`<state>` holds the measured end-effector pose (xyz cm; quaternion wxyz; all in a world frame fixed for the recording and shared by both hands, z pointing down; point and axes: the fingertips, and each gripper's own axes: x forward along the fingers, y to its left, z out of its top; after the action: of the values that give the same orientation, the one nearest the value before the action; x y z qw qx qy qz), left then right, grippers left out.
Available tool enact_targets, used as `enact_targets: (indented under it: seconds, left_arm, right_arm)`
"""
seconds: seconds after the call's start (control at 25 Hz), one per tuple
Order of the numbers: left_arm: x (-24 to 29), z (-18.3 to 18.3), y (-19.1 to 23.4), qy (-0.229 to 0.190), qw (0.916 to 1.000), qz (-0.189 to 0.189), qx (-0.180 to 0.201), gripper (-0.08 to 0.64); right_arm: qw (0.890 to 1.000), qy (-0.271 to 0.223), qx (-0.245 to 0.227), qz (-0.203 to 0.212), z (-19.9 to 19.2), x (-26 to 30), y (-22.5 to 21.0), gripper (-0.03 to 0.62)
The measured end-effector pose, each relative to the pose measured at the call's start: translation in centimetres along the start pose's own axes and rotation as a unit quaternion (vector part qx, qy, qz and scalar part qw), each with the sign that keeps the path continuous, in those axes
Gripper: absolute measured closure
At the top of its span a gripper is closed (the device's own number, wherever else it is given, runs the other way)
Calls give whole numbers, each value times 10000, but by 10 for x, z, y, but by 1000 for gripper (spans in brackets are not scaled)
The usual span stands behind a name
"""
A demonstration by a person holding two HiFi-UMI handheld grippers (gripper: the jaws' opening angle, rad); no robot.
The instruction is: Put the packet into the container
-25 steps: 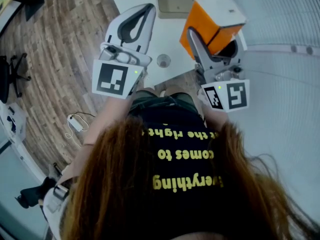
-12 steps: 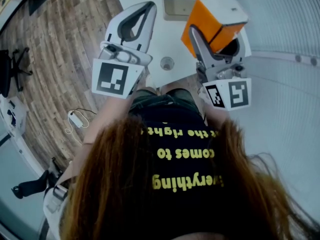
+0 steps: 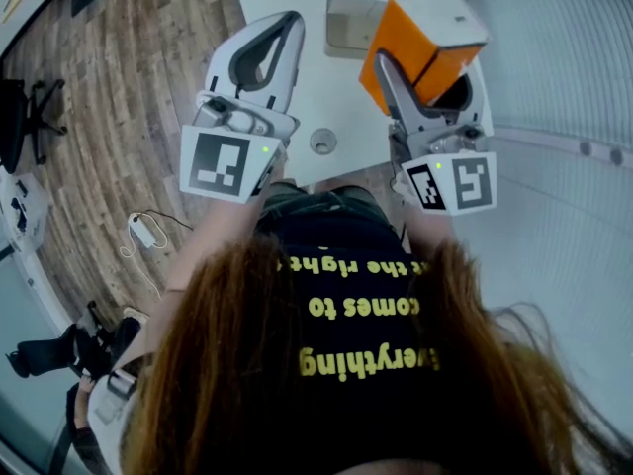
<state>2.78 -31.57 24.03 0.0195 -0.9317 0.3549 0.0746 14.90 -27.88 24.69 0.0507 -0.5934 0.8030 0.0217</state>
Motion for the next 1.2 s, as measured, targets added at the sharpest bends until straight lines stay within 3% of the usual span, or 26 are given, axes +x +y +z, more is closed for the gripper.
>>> enact_targets:
  seconds: [0.36,0.6,0.84,1.0,1.2]
  left_arm:
    - [7,5,0,28,9999,118,29,558]
    - [8,2,3,71,9997,217,47,558]
    - [18,0,11,148,9992,358,86,558]
    - [14,-4,5,185,9989,414,128,558]
    - [14,-3,2,216,9985,475,176,558]
  right_arm:
    - [9999,107,22,58,4,10,-19,224]
    - [9966,650,154,474,-30,21,-35,224]
    - [9927,1081,429,313,-67,42,-80,224]
    - [9880,1477,163,409,-98,45,-92,224]
    - [9701,2113,-419,1123,-134,54,-91,224]
